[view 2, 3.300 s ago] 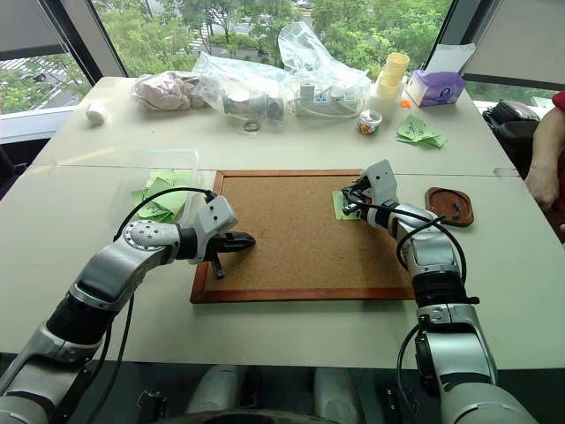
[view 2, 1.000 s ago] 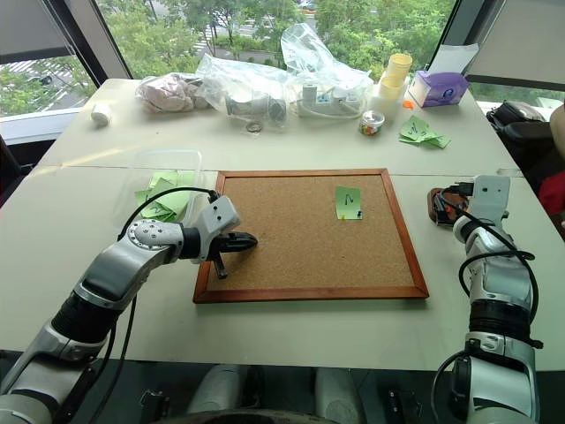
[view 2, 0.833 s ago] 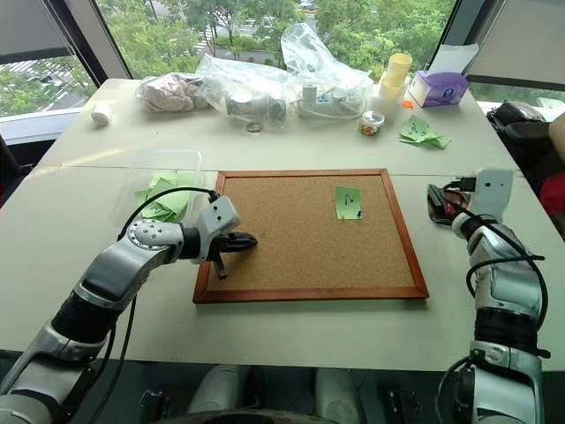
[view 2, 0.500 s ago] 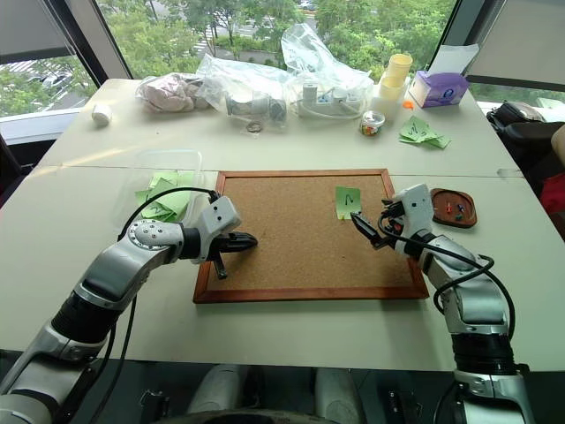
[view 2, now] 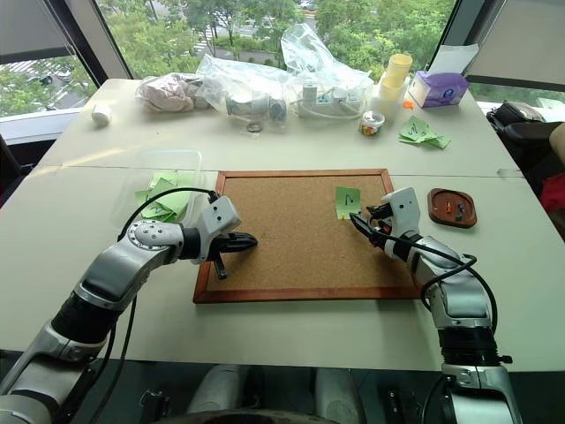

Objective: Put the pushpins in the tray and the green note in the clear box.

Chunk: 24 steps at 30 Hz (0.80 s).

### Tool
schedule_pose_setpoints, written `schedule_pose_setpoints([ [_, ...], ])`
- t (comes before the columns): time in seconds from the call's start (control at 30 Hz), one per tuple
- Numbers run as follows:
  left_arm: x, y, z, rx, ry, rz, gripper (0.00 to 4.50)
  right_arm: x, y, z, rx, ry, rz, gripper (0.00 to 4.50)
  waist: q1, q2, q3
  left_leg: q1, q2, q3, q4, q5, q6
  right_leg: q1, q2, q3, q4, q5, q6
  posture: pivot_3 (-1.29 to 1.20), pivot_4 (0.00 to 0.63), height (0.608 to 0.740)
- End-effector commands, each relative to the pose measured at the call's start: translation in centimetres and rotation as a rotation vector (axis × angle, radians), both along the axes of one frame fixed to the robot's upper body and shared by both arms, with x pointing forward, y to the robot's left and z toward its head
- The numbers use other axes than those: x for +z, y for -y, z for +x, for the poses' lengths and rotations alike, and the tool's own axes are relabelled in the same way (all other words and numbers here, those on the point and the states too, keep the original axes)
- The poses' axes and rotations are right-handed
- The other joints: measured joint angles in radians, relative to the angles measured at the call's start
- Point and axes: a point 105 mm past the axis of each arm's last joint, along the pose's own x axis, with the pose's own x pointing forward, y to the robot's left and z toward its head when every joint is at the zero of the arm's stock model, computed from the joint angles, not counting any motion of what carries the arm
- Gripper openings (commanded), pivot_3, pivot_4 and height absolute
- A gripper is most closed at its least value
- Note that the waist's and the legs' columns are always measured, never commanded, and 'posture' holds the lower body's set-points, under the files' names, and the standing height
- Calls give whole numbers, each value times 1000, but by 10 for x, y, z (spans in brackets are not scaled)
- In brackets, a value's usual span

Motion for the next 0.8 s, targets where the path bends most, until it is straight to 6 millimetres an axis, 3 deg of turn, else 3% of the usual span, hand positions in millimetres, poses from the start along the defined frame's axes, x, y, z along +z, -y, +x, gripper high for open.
schedule_pose_setpoints([
  [0.03,-16,2,-7,-12,-55,25,0,13,-2,4,6,49,10,152,0,0,0,0,0,0,0,0,0,0,0,0,0,0,0,0,150,738],
  [0.3,-18,0,-7,-12,-56,29,0,15,2,2,-14,57,24,31,0,0,0,0,0,0,0,0,0,0,0,0,0,0,0,0,150,738],
  [0.43,-20,-3,-6,-12,-54,52,0,32,8,3,-62,125,63,31,0,0,0,0,0,0,0,0,0,0,0,0,0,0,0,0,150,738],
  [0.57,-22,-4,-6,-11,-58,55,0,65,17,4,-125,252,136,31,1,0,0,0,0,0,0,0,0,0,0,0,0,0,0,0,150,738],
  [0.8,-23,-3,-8,-19,-62,57,0,81,30,-2,-173,277,188,31,-1,0,-1,0,0,0,0,0,0,0,0,0,0,0,0,0,150,738],
])
